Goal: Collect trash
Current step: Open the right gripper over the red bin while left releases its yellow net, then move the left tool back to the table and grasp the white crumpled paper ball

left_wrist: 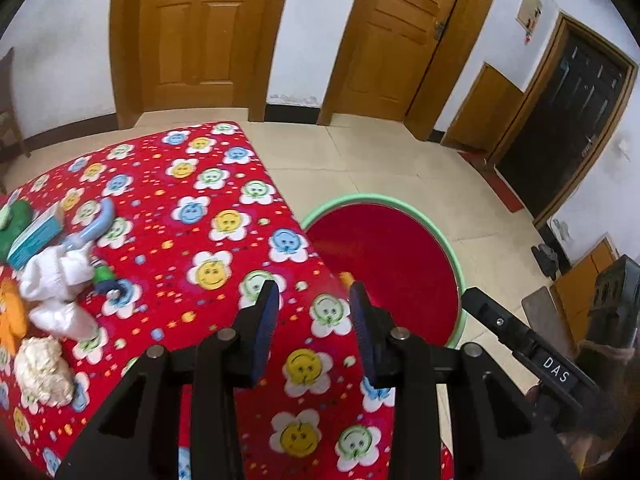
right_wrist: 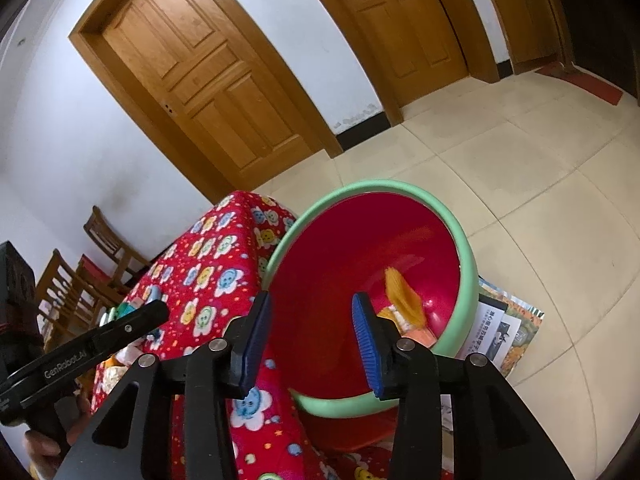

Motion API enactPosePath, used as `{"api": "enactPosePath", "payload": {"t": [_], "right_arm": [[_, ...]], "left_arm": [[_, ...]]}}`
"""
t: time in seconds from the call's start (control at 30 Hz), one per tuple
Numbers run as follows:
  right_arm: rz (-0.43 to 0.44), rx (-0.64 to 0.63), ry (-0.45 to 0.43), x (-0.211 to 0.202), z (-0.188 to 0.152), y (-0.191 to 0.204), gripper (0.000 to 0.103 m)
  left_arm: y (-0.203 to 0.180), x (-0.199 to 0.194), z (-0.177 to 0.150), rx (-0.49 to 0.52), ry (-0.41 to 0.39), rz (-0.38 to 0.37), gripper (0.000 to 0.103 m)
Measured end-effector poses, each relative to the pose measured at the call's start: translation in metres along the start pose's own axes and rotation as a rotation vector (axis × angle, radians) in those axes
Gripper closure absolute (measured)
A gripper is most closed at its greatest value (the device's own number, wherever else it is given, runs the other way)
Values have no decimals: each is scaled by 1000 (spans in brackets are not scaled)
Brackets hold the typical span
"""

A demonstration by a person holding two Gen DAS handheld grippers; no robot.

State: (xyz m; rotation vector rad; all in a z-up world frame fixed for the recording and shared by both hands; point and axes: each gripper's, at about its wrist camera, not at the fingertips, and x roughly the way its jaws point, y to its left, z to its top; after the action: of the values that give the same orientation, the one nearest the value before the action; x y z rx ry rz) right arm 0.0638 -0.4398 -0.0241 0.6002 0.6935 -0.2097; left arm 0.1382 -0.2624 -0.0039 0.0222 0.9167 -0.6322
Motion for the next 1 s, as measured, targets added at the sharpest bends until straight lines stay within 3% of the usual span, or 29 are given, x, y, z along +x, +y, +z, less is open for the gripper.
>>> {"api": "enactPosePath", "payload": {"t": [0.43, 0.8, 1.0], "right_arm": [[25, -45, -5, -16, -8, 34, 57], [44, -99, 7, -19, -20, 64, 54], [53, -122, 24, -16, -27, 74, 53]], "left_arm": [[56, -55, -16, -102, -74, 76, 67], [117, -83, -38, -224, -90, 180, 66], [150, -89, -51, -282, -86, 263, 55]]}}
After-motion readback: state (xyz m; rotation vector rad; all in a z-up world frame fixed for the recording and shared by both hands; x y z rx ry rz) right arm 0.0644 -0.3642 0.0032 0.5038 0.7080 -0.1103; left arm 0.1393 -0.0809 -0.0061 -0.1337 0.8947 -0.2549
